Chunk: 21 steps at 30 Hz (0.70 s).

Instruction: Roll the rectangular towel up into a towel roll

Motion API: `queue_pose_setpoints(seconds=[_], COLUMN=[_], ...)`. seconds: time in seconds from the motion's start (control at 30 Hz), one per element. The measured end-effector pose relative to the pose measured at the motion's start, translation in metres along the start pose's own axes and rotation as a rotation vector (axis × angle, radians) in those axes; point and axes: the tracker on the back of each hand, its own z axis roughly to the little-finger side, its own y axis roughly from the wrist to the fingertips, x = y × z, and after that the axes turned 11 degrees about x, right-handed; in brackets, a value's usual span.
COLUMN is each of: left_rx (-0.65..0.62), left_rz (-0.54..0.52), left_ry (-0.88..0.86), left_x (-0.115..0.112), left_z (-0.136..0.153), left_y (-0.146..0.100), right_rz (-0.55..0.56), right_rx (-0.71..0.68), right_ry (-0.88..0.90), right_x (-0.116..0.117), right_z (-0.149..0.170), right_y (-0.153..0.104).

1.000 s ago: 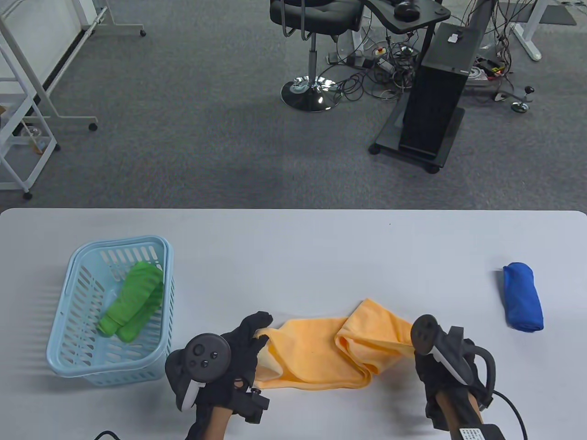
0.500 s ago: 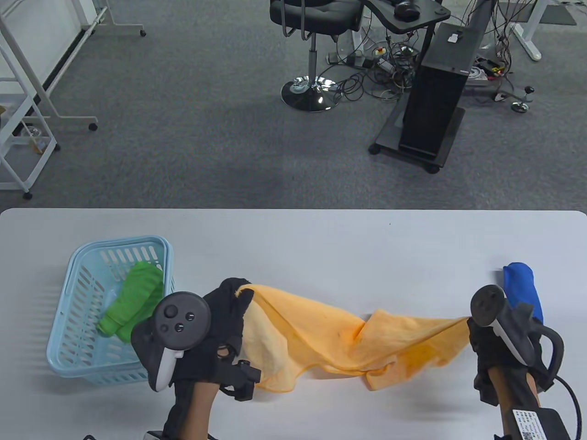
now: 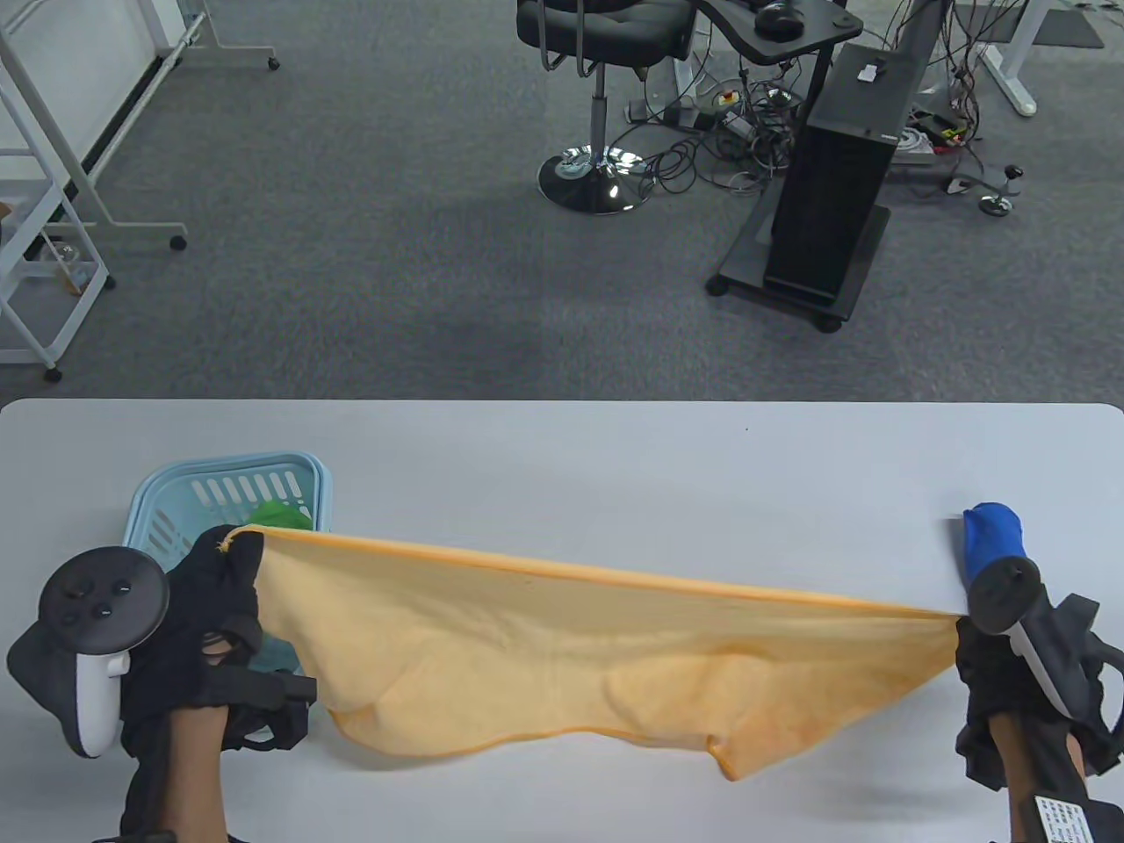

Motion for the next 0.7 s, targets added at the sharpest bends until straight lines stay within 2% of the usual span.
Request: queue_pose_setpoints(seconds=[0.1, 0.27, 0.37, 0.43, 0.57, 0.7], left_rx=[0.015, 0.05, 0.031, 0.023, -0.002, -0.011], left_rz=[0.066, 0.114, 0.113, 0.166, 0.12, 0.139], left_ry=[0.022, 0.132, 0.144, 0.128, 0.139, 0.171], left_x=[-0.008, -0.021, -0.026, -0.029, -0.035, -0.044], left_z=[0.008, 0.003, -0.002, -0.006, -0.015, -0.027], left_y=[0.007, 0.011, 0.013, 0.013, 0.014, 0.018], right_rz=[-0.029, -0.184, -0.207, -0.228, -0.244, -0.259], right_rx=[0.02, 0.01, -0.017, -0.033, -0.062, -0.093], right_ry=[0.052, 0.081, 0.077, 0.066, 0.041, 0.02], right_x=[-0.003, -0.005, -0.006, -0.006, -0.007, -0.005], right_z=[-0.003, -0.017, -0.027, -0.035, -0.055, -0.077], right_y=[-0.001, -0.004, -0.005, -0.007, -0.007, -0.005])
